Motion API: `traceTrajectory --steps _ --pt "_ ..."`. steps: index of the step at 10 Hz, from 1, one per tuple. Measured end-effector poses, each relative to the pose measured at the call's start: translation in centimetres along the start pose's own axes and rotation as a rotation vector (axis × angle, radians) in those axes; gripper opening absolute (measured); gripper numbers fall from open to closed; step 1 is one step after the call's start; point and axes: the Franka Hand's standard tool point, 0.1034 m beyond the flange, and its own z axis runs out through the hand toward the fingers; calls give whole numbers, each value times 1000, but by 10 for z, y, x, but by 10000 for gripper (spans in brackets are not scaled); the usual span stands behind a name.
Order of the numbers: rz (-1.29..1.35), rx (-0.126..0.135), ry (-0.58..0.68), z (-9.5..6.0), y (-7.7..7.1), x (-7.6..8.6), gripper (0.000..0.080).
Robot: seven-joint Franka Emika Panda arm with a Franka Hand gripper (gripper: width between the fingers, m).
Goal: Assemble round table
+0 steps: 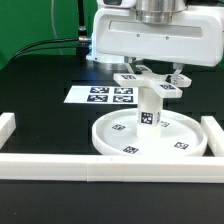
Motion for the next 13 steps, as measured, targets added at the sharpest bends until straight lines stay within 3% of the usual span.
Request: traceTrajectory --steps 2,4,6,7,9,10,13 --pt "104 -1 26 0 -2 3 452" --pt "258 30 15 0 -1 4 452" --pt "434 79 -17 1 1 5 452" --pt "484 91 -20 1 1 6 452" --pt "465 90 -19 1 0 6 452" --pt "442 88 -17 0 0 6 599" --pt "315 107 -2 -25 -5 7 647"
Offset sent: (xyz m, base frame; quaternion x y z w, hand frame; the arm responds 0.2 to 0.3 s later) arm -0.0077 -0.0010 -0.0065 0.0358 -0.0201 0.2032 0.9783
